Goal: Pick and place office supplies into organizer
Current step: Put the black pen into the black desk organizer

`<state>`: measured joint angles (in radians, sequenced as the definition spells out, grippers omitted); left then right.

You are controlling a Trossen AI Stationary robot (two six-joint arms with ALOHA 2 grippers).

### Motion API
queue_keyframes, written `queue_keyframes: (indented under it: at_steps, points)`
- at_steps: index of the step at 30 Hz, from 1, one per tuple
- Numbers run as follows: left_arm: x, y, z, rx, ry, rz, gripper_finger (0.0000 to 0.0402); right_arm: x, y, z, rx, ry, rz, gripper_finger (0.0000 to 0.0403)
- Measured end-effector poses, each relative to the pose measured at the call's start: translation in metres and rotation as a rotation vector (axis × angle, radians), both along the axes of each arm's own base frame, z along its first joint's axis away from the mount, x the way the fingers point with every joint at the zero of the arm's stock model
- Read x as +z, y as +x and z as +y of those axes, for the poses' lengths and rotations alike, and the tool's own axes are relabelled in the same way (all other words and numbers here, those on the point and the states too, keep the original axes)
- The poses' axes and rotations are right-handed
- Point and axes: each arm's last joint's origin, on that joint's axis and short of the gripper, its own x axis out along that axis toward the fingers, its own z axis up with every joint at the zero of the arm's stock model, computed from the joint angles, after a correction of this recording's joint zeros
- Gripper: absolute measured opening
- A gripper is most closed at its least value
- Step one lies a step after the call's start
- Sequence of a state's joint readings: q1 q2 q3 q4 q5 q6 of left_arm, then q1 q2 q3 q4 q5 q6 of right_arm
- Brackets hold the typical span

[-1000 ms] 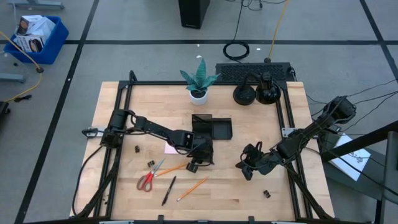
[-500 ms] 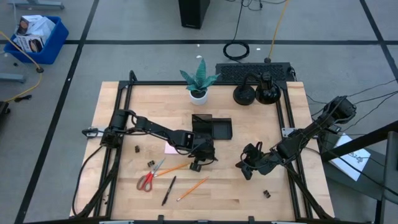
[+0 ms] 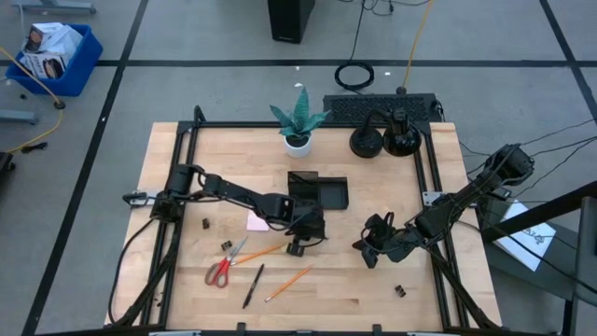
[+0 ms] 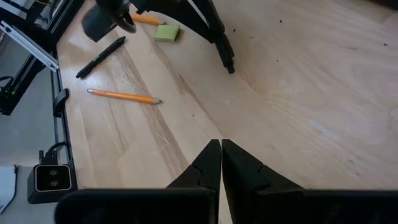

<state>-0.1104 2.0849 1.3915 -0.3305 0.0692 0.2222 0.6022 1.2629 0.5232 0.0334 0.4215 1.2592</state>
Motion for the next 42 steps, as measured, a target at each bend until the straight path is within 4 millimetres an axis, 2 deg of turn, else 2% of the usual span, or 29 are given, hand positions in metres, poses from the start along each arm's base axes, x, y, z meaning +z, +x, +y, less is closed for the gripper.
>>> queue_keyframes:
  at_steps: [8, 21, 27, 31, 36, 42]
  points:
    - [0.009, 0.005, -0.001, 0.021, -0.012, -0.017, 0.0014, 0.0, 0.0, 0.0, 0.006, -0.014, -0.003, 0.0009]
    - [0.012, 0.006, 0.006, 0.133, -0.084, 0.005, 0.001, 0.001, 0.001, -0.003, -0.089, -0.094, -0.057, 0.0009]
    - [0.025, 0.005, 0.008, 0.159, -0.103, -0.033, 0.0014, 0.002, 0.001, -0.005, -0.133, -0.107, -0.077, 0.0014]
    - [0.034, 0.006, 0.014, 0.21, -0.135, -0.062, 0.002, 0.002, 0.001, -0.005, -0.157, -0.107, -0.088, 0.0026]
    - [0.05, 0.006, 0.023, 0.245, -0.159, -0.122, 0.0009, 0.001, 0.002, -0.005, -0.172, -0.104, -0.089, 0.0045]
    - [0.07, 0.005, 0.032, 0.283, -0.214, -0.196, 0.0021, -0.002, 0.004, -0.004, -0.206, -0.17, -0.118, 0.0111]
